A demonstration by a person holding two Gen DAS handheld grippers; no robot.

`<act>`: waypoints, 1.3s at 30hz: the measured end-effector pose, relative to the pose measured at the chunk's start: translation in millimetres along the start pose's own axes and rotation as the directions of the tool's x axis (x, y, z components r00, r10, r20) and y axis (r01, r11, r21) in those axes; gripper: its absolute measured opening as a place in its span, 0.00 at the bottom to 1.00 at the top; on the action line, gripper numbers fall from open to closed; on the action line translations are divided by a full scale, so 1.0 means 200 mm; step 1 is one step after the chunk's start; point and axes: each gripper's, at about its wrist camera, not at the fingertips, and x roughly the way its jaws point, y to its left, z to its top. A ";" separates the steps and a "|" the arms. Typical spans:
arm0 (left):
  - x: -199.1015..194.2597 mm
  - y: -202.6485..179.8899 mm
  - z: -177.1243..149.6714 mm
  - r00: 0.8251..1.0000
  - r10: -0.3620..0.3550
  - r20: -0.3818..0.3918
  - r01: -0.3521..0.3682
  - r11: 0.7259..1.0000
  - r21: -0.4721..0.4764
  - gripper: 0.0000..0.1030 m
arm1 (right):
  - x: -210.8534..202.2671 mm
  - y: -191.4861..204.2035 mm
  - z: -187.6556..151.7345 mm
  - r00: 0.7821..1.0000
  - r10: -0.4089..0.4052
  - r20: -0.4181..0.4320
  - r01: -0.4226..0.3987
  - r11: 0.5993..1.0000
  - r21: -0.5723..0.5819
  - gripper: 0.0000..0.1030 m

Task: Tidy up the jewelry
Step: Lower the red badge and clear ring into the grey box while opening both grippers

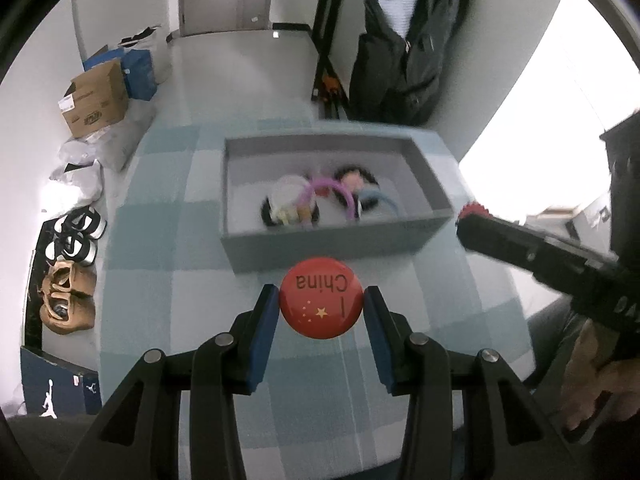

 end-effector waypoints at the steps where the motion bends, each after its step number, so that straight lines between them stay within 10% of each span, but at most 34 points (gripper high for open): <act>1: 0.00 0.01 0.02 1.000 -0.005 0.005 0.005 1.000 -0.007 0.36 | 0.01 -0.01 0.01 1.000 0.003 -0.002 -0.003 1.000 0.008 0.29; 39: 0.32 0.21 0.43 0.958 -0.271 -0.093 0.256 0.955 -0.150 0.36 | 0.35 -0.20 0.35 0.997 -0.021 -0.070 0.029 0.993 0.113 0.29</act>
